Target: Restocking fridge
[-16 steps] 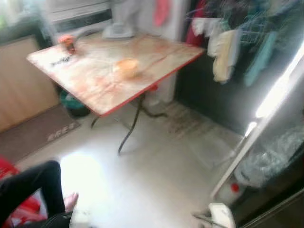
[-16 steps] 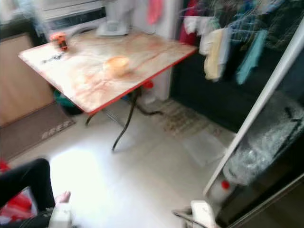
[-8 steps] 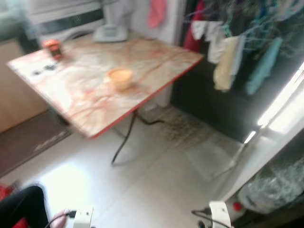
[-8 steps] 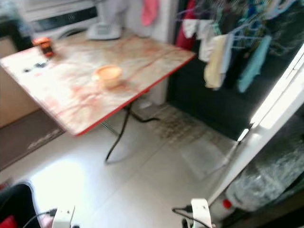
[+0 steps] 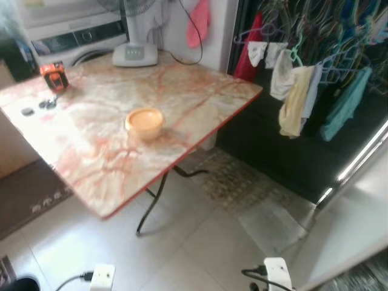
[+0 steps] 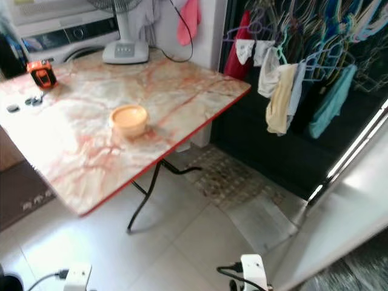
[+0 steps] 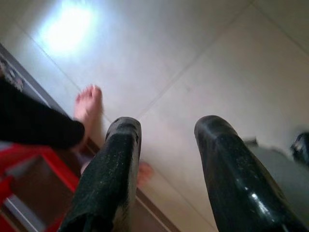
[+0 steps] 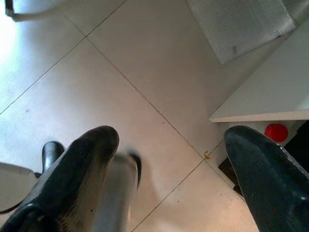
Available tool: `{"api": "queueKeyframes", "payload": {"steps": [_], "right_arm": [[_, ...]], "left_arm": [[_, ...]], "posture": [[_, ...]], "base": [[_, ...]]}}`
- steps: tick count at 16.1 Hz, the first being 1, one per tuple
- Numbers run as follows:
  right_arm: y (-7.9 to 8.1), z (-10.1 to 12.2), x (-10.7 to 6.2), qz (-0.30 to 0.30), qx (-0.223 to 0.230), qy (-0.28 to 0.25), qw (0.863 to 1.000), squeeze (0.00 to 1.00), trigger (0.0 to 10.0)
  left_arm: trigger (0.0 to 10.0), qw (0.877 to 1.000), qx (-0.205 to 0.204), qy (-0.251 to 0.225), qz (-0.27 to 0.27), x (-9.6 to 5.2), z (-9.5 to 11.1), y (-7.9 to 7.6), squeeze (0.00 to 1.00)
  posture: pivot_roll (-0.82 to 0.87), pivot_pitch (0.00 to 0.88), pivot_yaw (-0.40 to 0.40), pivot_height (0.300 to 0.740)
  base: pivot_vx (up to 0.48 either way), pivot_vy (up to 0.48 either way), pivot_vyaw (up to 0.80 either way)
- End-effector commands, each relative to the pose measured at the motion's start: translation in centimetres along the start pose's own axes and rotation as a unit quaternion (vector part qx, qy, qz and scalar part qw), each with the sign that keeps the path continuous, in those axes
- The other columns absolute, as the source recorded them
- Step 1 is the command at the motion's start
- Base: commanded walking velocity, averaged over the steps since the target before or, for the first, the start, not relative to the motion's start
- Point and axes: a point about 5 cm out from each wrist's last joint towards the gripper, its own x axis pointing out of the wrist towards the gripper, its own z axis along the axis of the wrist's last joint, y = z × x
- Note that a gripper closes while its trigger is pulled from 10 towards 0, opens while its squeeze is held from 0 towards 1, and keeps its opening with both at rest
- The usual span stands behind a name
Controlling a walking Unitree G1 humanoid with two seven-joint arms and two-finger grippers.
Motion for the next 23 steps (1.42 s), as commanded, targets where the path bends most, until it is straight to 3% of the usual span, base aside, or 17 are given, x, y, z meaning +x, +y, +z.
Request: {"api": "queueKeyframes", "payload": {"steps": [1, 7, 15, 23], "right_arm": [[-0.9, -0.4, -0.1, -0.011, -0.003, 0.006, 1.000, 0.00, 10.0], [-0.8, -0.4, -0.1, -0.009, -0.005, 0.007, 1.000, 0.00, 10.0], [-0.8, -0.3, -0.1, -0.004, -0.011, 0.005, 1.000, 0.00, 10.0], [-0.7, -0.5, -0.2, -0.002, -0.014, 0.008, 1.000, 0.00, 10.0]], "left_arm": [[10.0, 1.000, 0.007, 0.005, -0.007, -0.1, -0.3, -0.6, 0.00], [10.0, 1.000, 0.007, 0.003, -0.003, -0.1, -0.4, -0.5, 0.00], [10.0, 1.000, 0.008, 0.001, 0.000, -0.1, -0.3, -0.5, 0.00], [10.0, 0.998, 0.002, -0.062, 0.031, 0.1, 1.9, 1.0, 0.00]], "posture": [[-0.12, 0.000, -0.019, 0.740], [-0.12, 0.000, -0.017, 0.740], [-0.12, 0.000, -0.019, 0.740], [-0.11, 0.000, -0.009, 0.740]], "base": [[0.000, 0.000, 0.00], [0.000, 0.000, 0.00], [0.000, 0.000, 0.76], [0.000, 0.000, 0.15]]}}
